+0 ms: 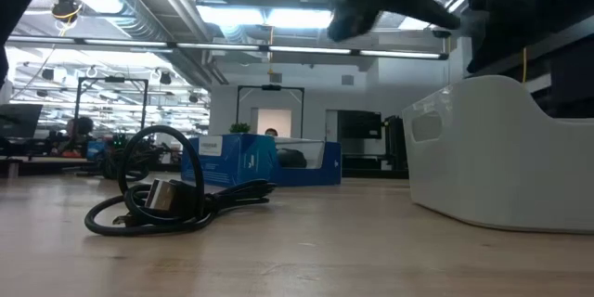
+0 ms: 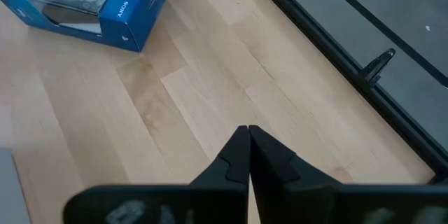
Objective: Pick and place USB-C Cables
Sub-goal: Put the bottom black usb cable into the gray bin
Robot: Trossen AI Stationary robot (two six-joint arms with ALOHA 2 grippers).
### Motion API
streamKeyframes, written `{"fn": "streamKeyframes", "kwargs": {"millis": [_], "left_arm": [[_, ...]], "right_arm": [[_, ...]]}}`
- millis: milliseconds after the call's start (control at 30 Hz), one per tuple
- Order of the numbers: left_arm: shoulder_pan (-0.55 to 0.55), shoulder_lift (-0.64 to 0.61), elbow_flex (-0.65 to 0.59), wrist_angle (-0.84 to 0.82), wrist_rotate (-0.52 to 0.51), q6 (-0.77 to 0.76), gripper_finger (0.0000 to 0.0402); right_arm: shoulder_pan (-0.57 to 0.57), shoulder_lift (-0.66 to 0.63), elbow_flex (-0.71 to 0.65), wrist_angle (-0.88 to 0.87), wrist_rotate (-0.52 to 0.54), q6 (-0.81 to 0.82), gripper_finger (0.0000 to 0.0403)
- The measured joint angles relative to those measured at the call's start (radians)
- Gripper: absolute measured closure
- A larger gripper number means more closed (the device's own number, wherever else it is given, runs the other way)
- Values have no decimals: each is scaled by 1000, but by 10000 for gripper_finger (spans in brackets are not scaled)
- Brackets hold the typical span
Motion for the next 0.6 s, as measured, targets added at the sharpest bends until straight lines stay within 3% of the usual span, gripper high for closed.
{"fn": "streamKeyframes", "kwargs": {"millis": [233,367,600], "left_arm": [[-56,-29,-6,-275,-27,-15,271],[-87,-30,-4,-404,-87,-144,271],[-110,-29,-4,-476,-216,-345,271]], "right_arm": [[0,0,0,-2,0,0,395],[0,0,0,-2,0,0,395],[0,0,0,-1,0,1,395]]}}
